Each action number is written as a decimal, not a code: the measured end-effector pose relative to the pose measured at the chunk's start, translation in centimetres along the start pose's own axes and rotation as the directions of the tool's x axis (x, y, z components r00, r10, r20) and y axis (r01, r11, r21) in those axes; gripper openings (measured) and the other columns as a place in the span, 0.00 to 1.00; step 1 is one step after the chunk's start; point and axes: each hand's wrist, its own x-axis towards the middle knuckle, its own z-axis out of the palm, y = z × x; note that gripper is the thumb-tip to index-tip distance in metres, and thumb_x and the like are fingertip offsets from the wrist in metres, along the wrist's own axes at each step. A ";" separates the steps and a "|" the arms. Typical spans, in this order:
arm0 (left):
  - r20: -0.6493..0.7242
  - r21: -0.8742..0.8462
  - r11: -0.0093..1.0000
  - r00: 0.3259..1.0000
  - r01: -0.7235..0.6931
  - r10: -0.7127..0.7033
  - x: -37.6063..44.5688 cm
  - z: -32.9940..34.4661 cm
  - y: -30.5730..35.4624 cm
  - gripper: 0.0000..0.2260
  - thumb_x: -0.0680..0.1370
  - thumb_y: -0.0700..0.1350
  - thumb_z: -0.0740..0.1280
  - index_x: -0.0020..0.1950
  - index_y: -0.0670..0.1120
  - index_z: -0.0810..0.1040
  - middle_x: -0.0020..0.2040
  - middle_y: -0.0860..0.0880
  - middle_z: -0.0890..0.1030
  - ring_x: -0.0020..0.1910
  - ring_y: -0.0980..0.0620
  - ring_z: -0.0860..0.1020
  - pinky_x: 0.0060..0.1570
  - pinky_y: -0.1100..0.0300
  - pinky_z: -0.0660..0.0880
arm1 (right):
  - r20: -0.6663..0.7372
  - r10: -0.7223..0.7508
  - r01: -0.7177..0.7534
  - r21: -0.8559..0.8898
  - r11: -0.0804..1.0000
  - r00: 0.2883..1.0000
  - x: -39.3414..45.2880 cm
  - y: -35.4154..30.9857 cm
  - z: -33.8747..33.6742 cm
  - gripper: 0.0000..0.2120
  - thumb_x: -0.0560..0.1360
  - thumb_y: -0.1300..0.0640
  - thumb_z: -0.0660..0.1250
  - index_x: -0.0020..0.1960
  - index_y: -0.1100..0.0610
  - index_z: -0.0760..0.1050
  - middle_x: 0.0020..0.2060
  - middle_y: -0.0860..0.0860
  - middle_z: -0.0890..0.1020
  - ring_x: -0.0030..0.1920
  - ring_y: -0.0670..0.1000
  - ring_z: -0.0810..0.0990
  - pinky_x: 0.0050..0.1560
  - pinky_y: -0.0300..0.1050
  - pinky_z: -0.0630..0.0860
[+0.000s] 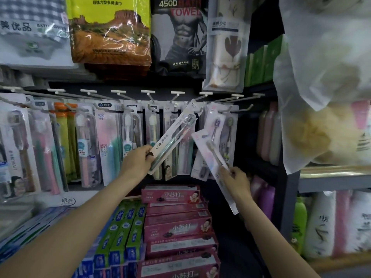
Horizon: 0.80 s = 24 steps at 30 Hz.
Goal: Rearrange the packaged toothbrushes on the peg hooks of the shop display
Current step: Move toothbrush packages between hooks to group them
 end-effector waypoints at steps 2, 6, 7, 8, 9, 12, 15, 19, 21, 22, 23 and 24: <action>-0.003 -0.004 1.000 1.000 0.012 -0.012 0.1 -0.1 -0.1 0.09 0.79 0.39 0.61 0.57 0.43 0.75 0.53 0.44 0.80 0.31 0.50 0.75 0.27 0.61 0.68 | -0.102 -0.026 0.033 0.060 0.998 0.994 0.1 0.3 0.1 0.12 0.78 0.51 0.61 0.47 0.61 0.73 0.37 0.53 0.76 0.37 0.52 0.75 0.33 0.43 0.68; -0.001 0.009 1.000 1.000 0.008 -0.008 0.0 -0.7 0.1 0.11 0.79 0.38 0.61 0.60 0.43 0.75 0.53 0.42 0.81 0.41 0.45 0.78 0.37 0.57 0.73 | -0.272 -0.087 0.103 0.043 0.994 0.958 0.6 -0.1 0.6 0.09 0.77 0.51 0.61 0.48 0.58 0.72 0.45 0.57 0.79 0.46 0.59 0.76 0.51 0.53 0.73; -0.001 0.017 1.000 1.000 0.008 -0.008 0.0 -0.8 0.1 0.11 0.79 0.39 0.61 0.60 0.43 0.75 0.53 0.42 0.81 0.43 0.45 0.79 0.39 0.56 0.74 | -0.302 -0.106 0.117 0.020 0.993 0.947 0.7 -0.5 0.6 0.09 0.77 0.52 0.61 0.49 0.58 0.71 0.46 0.58 0.79 0.47 0.59 0.76 0.55 0.56 0.72; -0.002 0.024 1.000 1.000 0.011 -0.011 -0.1 -0.8 0.2 0.11 0.79 0.39 0.61 0.60 0.44 0.76 0.53 0.43 0.81 0.43 0.45 0.79 0.41 0.55 0.75 | -0.328 -0.123 0.130 -0.001 0.992 0.937 0.9 -0.9 0.6 0.09 0.77 0.52 0.61 0.50 0.59 0.72 0.47 0.58 0.78 0.48 0.59 0.76 0.57 0.58 0.70; -0.001 0.021 1.000 1.000 0.012 -0.012 -0.2 -0.9 0.2 0.11 0.79 0.39 0.62 0.60 0.44 0.76 0.53 0.43 0.81 0.42 0.46 0.79 0.41 0.55 0.75 | -0.348 -0.136 0.138 -0.018 0.990 0.928 1.1 -1.2 0.5 0.11 0.78 0.52 0.61 0.51 0.60 0.72 0.48 0.59 0.78 0.48 0.60 0.76 0.58 0.59 0.70; 0.009 0.023 1.000 1.000 0.005 -0.005 -0.3 -0.6 0.2 0.09 0.79 0.40 0.62 0.57 0.44 0.76 0.50 0.44 0.81 0.35 0.50 0.77 0.31 0.59 0.72 | -0.359 -0.128 0.109 -0.073 0.991 0.925 1.6 -2.3 0.0 0.13 0.78 0.51 0.59 0.54 0.62 0.71 0.51 0.59 0.76 0.52 0.61 0.74 0.59 0.55 0.67; 0.027 0.001 1.000 1.000 0.008 -0.008 -0.4 -0.4 0.3 0.08 0.79 0.39 0.61 0.56 0.43 0.76 0.48 0.45 0.81 0.33 0.51 0.76 0.27 0.65 0.69 | -0.346 -0.138 0.107 -0.106 0.989 0.928 2.1 -2.9 -0.4 0.14 0.79 0.52 0.59 0.56 0.62 0.71 0.52 0.58 0.75 0.53 0.61 0.73 0.60 0.55 0.64; 0.025 0.003 1.000 1.000 -0.002 0.002 -0.4 -0.4 0.5 0.10 0.79 0.39 0.61 0.59 0.44 0.76 0.52 0.44 0.81 0.36 0.51 0.75 0.27 0.66 0.65 | -0.344 -0.051 0.076 0.058 0.995 0.938 3.2 -3.1 -0.7 0.13 0.77 0.50 0.60 0.52 0.60 0.72 0.49 0.58 0.78 0.50 0.61 0.76 0.59 0.59 0.70; 0.025 0.011 1.000 1.000 0.000 0.000 -0.3 -0.5 0.4 0.10 0.79 0.39 0.61 0.59 0.44 0.76 0.52 0.44 0.81 0.35 0.51 0.75 0.27 0.65 0.65 | -0.318 -0.006 0.045 0.117 0.992 0.948 3.3 -3.4 -0.7 0.13 0.77 0.50 0.61 0.52 0.60 0.72 0.46 0.56 0.78 0.50 0.60 0.77 0.59 0.60 0.70; 0.024 0.016 1.000 1.000 0.006 -0.006 -0.3 -0.6 0.3 0.10 0.79 0.39 0.61 0.59 0.44 0.75 0.52 0.44 0.81 0.34 0.50 0.75 0.27 0.64 0.66 | -0.302 0.017 0.029 0.147 0.989 0.953 3.3 -3.5 -0.6 0.13 0.77 0.51 0.61 0.52 0.60 0.73 0.44 0.54 0.77 0.50 0.59 0.77 0.60 0.59 0.69; 0.021 0.019 1.000 1.000 0.011 -0.011 -0.2 -0.8 0.3 0.11 0.79 0.39 0.61 0.60 0.44 0.75 0.51 0.44 0.81 0.34 0.49 0.76 0.27 0.64 0.67 | -0.286 0.037 0.014 0.175 0.985 0.958 3.4 -3.5 -0.5 0.14 0.77 0.51 0.62 0.54 0.61 0.73 0.44 0.53 0.76 0.51 0.58 0.76 0.61 0.59 0.69; 0.017 0.025 1.000 1.000 0.014 -0.015 -0.1 -0.9 0.2 0.11 0.79 0.39 0.61 0.61 0.44 0.75 0.50 0.44 0.81 0.33 0.49 0.76 0.26 0.64 0.67 | -0.267 0.055 -0.004 0.188 0.982 0.962 3.5 -3.4 -0.3 0.15 0.77 0.51 0.62 0.55 0.62 0.72 0.45 0.53 0.76 0.51 0.57 0.76 0.61 0.58 0.69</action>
